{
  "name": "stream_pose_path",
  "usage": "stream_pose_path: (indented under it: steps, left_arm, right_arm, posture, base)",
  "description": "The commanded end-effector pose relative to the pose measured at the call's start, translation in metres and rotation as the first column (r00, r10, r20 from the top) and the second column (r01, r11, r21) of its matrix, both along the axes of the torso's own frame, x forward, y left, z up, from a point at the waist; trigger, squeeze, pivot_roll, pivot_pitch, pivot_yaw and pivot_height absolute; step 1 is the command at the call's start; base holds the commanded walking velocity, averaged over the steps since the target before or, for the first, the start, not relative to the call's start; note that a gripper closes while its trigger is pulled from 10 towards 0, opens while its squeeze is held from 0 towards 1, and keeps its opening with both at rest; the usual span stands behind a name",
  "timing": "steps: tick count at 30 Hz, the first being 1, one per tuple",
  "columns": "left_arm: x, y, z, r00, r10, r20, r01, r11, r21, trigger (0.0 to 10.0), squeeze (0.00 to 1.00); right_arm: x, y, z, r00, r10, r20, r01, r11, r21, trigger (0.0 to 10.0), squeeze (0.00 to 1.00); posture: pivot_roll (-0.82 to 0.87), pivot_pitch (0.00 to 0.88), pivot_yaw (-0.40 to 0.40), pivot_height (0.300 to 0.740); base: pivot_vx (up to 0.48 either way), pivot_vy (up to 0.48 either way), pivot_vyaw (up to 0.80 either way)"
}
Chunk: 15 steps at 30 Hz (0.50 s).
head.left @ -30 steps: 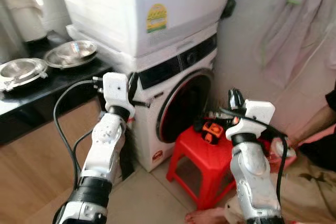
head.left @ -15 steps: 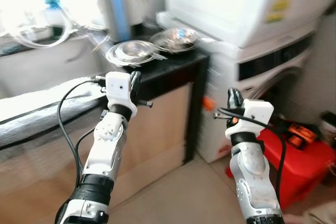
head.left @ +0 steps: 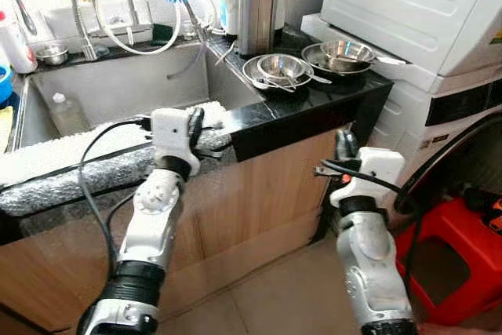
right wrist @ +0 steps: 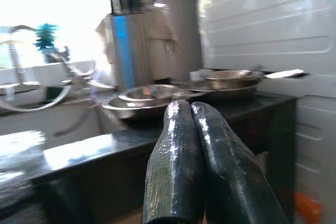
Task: Kitchen organization
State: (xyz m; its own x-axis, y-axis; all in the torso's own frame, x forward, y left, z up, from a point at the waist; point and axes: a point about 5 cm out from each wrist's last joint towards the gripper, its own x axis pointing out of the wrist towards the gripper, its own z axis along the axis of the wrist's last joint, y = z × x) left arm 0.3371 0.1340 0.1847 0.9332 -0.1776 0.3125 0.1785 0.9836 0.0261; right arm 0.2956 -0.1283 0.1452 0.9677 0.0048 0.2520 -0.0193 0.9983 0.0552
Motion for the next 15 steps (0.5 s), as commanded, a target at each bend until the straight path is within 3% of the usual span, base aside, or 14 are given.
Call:
stream_pose_path:
  steps: [1, 8, 12, 15]
  left_arm:
    - [-0.0003, -0.0047, 0.0058, 0.999, -0.019, 0.026, 0.019, 1.000, -0.008, 10.0, 0.00]
    - [-0.0004, -0.0053, 0.0054, 1.000, -0.020, 0.021, 0.020, 1.000, -0.002, 10.0, 0.00]
    - [-0.0004, -0.0049, 0.0052, 1.000, -0.018, 0.020, 0.018, 1.000, 0.003, 10.0, 0.00]
    - [-0.0003, -0.0048, 0.0046, 1.000, -0.016, 0.018, 0.015, 1.000, 0.006, 10.0, 0.00]
  right_arm:
    - [0.0009, -0.0032, 0.0038, 1.000, -0.009, 0.016, 0.009, 1.000, 0.003, 10.0, 0.00]
    - [0.0009, -0.0029, 0.0044, 1.000, -0.004, 0.018, 0.004, 1.000, -0.008, 10.0, 0.00]
    - [0.0003, -0.0017, 0.0051, 1.000, 0.000, 0.027, 0.001, 1.000, -0.013, 10.0, 0.00]
    - [-0.0001, -0.0021, 0.0043, 1.000, -0.006, 0.022, 0.005, 1.000, 0.017, 10.0, 0.00]
  posture:
    - [-0.10, 0.000, 0.003, 0.740]
    - [-0.10, 0.000, 0.003, 0.740]
    - [-0.10, 0.000, 0.004, 0.740]
    - [-0.10, 0.000, 0.003, 0.740]
  base:
    - [0.000, 0.000, 0.00]
    - [0.000, 0.000, 0.00]
    - [0.000, 0.000, 0.73]
    - [0.251, 0.000, 0.00]
